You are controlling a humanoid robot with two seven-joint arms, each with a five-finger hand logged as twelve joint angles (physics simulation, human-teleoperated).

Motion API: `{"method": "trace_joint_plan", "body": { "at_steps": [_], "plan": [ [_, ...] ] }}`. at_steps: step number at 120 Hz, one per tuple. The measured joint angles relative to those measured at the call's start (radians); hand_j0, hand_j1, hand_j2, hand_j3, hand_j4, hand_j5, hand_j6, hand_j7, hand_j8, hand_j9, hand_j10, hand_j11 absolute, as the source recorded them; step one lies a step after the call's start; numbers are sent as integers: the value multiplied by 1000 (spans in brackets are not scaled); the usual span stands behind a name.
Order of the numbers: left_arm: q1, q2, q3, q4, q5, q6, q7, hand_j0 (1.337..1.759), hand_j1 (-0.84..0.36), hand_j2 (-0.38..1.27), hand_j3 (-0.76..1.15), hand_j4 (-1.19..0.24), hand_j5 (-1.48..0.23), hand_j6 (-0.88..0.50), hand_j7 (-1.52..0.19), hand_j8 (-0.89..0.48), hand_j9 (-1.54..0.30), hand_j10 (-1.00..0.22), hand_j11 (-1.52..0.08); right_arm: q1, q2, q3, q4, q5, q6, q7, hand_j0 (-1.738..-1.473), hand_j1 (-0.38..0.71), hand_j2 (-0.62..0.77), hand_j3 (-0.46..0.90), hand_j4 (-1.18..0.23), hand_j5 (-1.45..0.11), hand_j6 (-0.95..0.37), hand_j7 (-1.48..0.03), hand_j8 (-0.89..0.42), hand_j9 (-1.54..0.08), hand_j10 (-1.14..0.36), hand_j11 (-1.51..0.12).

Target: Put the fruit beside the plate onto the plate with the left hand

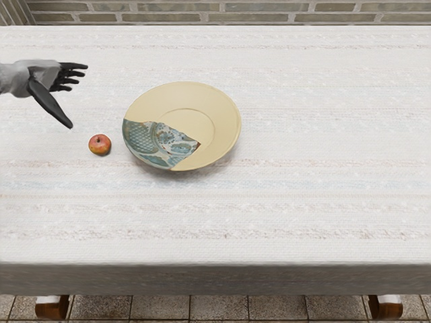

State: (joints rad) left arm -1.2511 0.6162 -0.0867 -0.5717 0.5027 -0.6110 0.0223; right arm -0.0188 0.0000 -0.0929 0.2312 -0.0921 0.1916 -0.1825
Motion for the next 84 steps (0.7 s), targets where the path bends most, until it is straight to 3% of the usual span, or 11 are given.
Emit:
{"method": "trace_joint_plan", "body": {
  "at_steps": [11,27,42,53,60,73,84],
  "plan": [
    [-2,-1,1,0,5,0,3,1658,349,1,0,-3,0,-4,0,-3,0,-2,0,-6,0,0,1,0,0,-4,-1658,-331,-3,0,-15,-19,-15,-20,-15,-19,-15,-20],
    [-24,-1,0,-19,2,0,66,1658,349,1,0,-3,0,-3,0,-3,0,-2,0,-9,0,0,-6,0,0,-7,-1658,-331,-3,0,-15,-19,-15,-20,-15,-19,-15,-20],
    [-184,13,-6,-117,0,0,285,1658,349,1,0,-3,0,-3,0,-3,0,-2,0,-10,0,1,-8,0,0,-7,-1658,-331,-3,0,-15,-19,-15,-20,-15,-19,-15,-20],
    [-208,76,-7,-295,55,0,437,1658,348,1,0,-3,-1,-3,-1,-3,-1,-2,-1,-10,0,1,-8,0,0,-8,-1658,-331,-3,0,-15,-19,-15,-20,-15,-19,-15,-20],
    [-218,78,-6,-394,89,0,502,1658,344,1,0,-8,-6,-8,-6,-8,-6,-7,-6,-10,0,1,-9,0,0,-8,-1658,-331,-3,0,-15,-19,-15,-20,-15,-19,-15,-20],
    [-233,166,-8,-637,212,0,558,1658,333,3,0,-17,-18,-18,-18,-17,-18,-16,-18,-10,0,1,-9,0,0,-8,-1658,-331,-3,0,-15,-19,-15,-20,-15,-19,-15,-20],
    [-225,187,-5,-774,302,0,576,1658,328,4,0,-22,-24,-23,-24,-22,-24,-21,-24,-10,0,1,-9,0,0,-8,-1658,-331,-3,0,-15,-19,-15,-20,-15,-19,-15,-20]
  ]
}}
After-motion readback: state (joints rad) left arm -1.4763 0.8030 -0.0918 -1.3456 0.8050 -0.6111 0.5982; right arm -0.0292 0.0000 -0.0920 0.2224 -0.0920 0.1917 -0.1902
